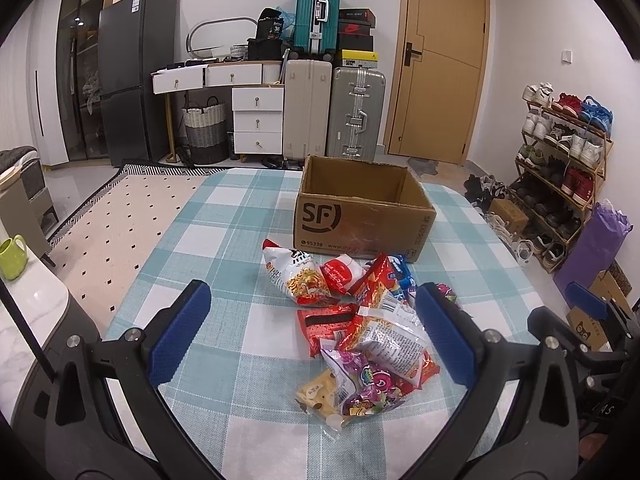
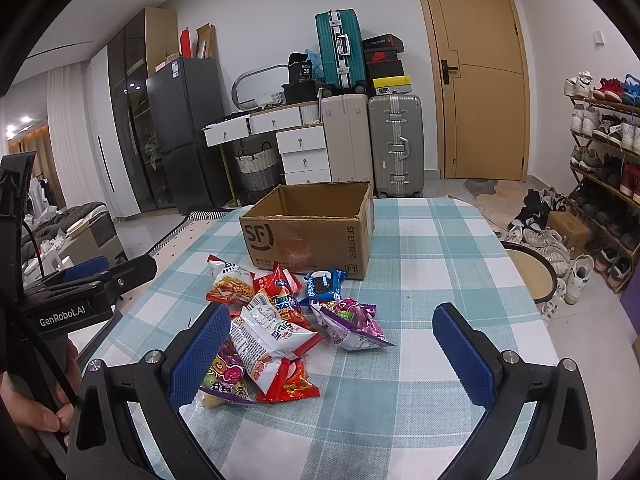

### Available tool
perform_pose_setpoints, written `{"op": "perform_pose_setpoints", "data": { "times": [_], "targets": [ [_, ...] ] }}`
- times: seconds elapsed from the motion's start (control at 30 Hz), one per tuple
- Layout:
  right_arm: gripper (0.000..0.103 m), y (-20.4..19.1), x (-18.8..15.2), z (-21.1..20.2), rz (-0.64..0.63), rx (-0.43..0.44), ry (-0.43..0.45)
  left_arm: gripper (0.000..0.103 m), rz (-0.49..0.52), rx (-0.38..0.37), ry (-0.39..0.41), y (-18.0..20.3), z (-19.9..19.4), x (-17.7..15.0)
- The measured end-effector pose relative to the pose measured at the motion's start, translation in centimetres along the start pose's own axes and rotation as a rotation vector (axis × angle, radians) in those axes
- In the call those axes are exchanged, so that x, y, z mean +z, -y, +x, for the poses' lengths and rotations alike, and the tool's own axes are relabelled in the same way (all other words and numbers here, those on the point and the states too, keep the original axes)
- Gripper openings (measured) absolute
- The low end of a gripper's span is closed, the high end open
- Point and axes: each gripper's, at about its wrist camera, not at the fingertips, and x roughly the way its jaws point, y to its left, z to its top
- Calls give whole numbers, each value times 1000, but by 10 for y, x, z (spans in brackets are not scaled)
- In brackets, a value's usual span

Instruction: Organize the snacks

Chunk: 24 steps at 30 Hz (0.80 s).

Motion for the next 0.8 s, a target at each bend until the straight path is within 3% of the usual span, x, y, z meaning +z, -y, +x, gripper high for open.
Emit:
{"op": "perform_pose_setpoints", "data": {
  "times": [0.8],
  "targets": [
    [103,-1,-6,6,18,4,-13,102,3,-24,-25,2,2,-5]
  ]
}}
